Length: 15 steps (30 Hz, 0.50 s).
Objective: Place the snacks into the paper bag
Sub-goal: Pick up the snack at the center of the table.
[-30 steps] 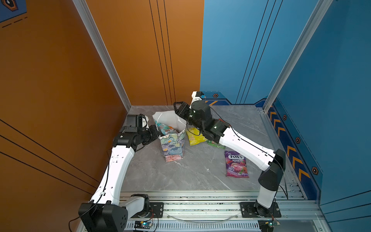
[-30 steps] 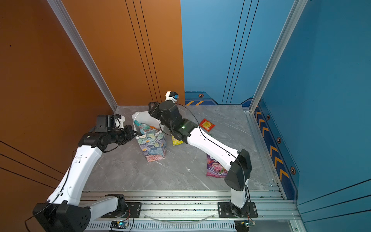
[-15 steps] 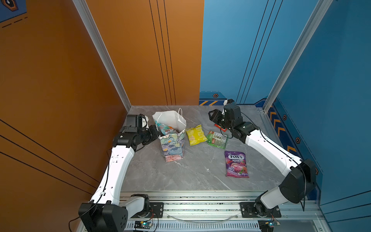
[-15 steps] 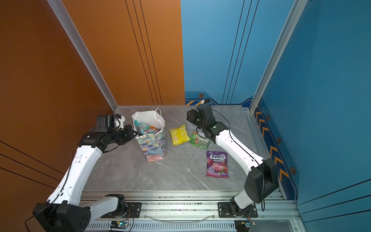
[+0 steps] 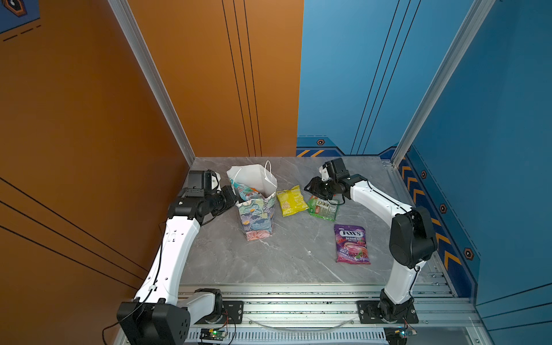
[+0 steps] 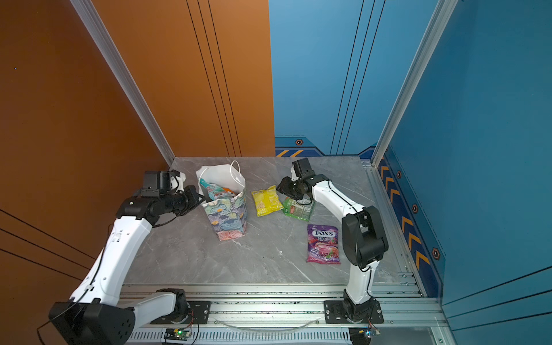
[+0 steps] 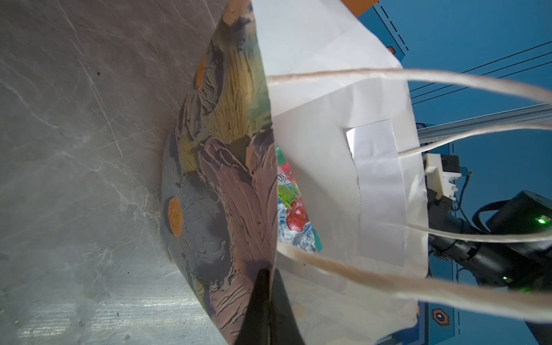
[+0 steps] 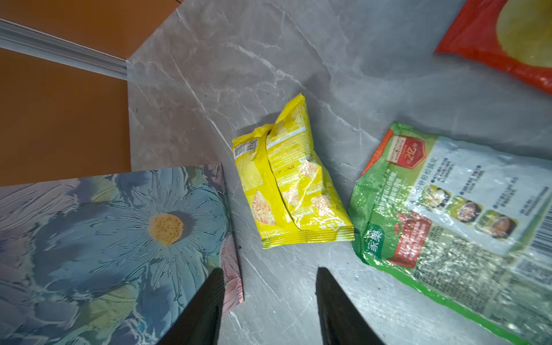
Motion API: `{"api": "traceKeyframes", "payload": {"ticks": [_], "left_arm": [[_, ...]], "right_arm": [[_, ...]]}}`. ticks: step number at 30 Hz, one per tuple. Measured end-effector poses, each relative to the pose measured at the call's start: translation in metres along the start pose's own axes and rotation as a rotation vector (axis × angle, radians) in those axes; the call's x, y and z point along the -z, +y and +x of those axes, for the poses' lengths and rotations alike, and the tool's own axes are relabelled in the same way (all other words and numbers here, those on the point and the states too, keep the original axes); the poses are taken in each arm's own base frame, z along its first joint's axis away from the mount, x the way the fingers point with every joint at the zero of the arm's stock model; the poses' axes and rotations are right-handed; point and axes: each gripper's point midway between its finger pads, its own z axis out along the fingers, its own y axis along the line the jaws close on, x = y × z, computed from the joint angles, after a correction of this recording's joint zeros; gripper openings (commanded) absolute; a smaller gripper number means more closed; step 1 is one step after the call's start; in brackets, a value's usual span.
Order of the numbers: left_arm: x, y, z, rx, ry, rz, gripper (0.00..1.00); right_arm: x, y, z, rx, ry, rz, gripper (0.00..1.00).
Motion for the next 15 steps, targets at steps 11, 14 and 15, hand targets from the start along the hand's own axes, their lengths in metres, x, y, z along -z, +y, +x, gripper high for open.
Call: {"api": "traceKeyframes", "payload": {"ticks": [11,14,15], "left_arm": [[0.0,0.0,0.0,0.004,0.0,0.0,0.0],[0.0,0.0,0.0,0.007,0.0,0.0,0.0],[0.0,0.0,0.0,0.008,0.0,0.0,0.0]], "right_arm": [[-0.043,-0.021,0.008,-0.001,0.09,0.026,0.51],[-0.052,-0.026,0.01,-0.001,0.108,0.031,0.51],[-0.055,-0.028,0.011,-0.003,0.114,0.035,0.51]]}}
